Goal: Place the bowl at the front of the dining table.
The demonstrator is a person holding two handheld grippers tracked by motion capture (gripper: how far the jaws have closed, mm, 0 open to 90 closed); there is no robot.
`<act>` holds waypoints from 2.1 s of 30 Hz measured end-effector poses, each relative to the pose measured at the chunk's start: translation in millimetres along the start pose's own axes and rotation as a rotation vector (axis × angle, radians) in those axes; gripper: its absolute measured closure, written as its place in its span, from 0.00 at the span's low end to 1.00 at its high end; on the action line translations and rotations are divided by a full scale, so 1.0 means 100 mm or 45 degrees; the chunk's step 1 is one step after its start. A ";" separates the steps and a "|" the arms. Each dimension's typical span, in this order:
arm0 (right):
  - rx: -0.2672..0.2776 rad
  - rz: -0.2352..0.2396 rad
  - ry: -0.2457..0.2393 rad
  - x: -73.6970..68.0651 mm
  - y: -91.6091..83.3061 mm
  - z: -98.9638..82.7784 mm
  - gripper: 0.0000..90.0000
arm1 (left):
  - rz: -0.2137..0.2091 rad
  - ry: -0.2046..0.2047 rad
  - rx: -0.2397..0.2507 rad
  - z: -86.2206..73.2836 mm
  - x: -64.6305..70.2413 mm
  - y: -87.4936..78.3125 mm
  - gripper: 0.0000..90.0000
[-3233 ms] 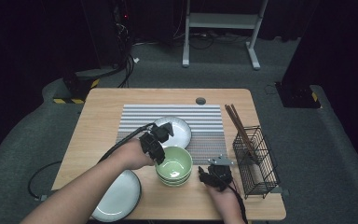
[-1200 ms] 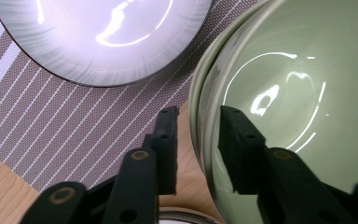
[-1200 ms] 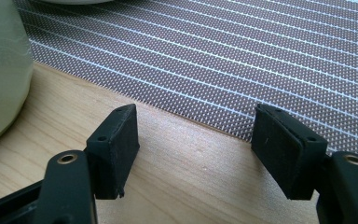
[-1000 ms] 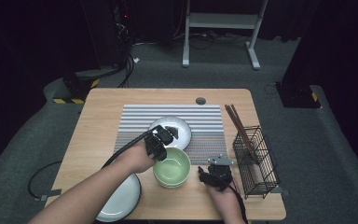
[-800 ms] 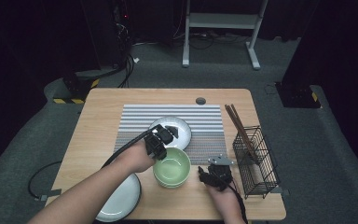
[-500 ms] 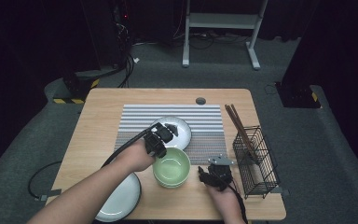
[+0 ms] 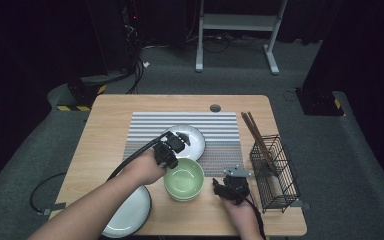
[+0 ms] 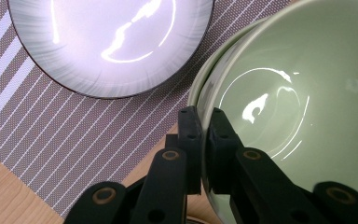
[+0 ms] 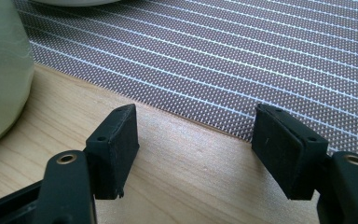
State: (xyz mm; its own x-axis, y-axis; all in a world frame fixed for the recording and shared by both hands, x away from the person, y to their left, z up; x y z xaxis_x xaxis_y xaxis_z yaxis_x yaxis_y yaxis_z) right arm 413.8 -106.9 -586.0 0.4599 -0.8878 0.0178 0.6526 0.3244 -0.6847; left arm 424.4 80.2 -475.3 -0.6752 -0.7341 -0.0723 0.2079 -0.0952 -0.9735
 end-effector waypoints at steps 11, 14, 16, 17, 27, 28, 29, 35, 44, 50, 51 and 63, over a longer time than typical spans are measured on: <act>0.002 0.001 0.002 0.00 0.00 0.00 0.35 | -0.016 0.009 0.021 -0.01 -0.01 0.01 0.95; 0.004 0.002 0.000 0.01 0.00 0.00 0.35 | -0.015 0.010 0.032 -0.01 -0.01 0.01 0.95; 0.004 0.003 0.004 0.00 0.00 0.00 0.35 | -0.022 0.007 0.033 -0.01 -0.01 0.01 0.95; 0.005 0.003 0.005 0.00 0.00 0.00 0.35 | -0.022 0.001 0.037 -0.01 -0.01 0.01 0.95; 0.007 0.009 0.013 0.01 0.00 0.00 0.35 | -0.027 0.009 0.087 -0.02 -0.02 0.01 0.96; 0.006 0.010 0.017 0.00 0.00 0.00 0.35 | -0.030 0.004 0.093 -0.02 -0.01 0.01 0.96; 0.006 0.010 0.017 0.00 0.00 0.00 0.35 | -0.038 -0.002 0.093 -0.03 -0.02 0.01 0.96; 0.007 0.015 0.018 0.01 0.00 0.00 0.35 | -0.068 -0.027 0.124 -0.03 -0.01 -0.02 0.96; 0.007 0.016 0.019 0.01 0.00 0.00 0.35 | -0.103 -0.037 0.155 -0.03 -0.01 -0.09 0.96; 0.008 0.016 0.019 0.01 0.00 0.00 0.35 | -0.094 -0.049 0.194 -0.04 -0.06 -0.17 0.95; 0.007 0.016 0.019 0.01 0.00 0.00 0.35 | -0.097 -0.052 0.197 -0.04 -0.06 -0.18 0.96; 0.007 0.012 0.019 0.01 0.00 0.00 0.35 | -0.168 -0.133 0.288 -0.12 -0.14 -0.30 0.95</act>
State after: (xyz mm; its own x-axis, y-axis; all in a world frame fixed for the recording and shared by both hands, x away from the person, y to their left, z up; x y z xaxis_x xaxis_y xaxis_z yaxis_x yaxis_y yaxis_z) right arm 414.2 -107.4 -585.6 0.4573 -0.8893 0.0003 0.6517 0.3348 -0.6806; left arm 419.6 101.3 -447.6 -0.6326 -0.7697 0.0858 0.2836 -0.3334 -0.8991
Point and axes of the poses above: each handheld gripper's, and its own axes: y roughly forward along the jaws, z roughly out of its top, x roughly to its right, the point moved 9 cm from there along y, roughly forward along the jaws, and after that the axes turned 2 degrees about -y, right-handed, at the moved point
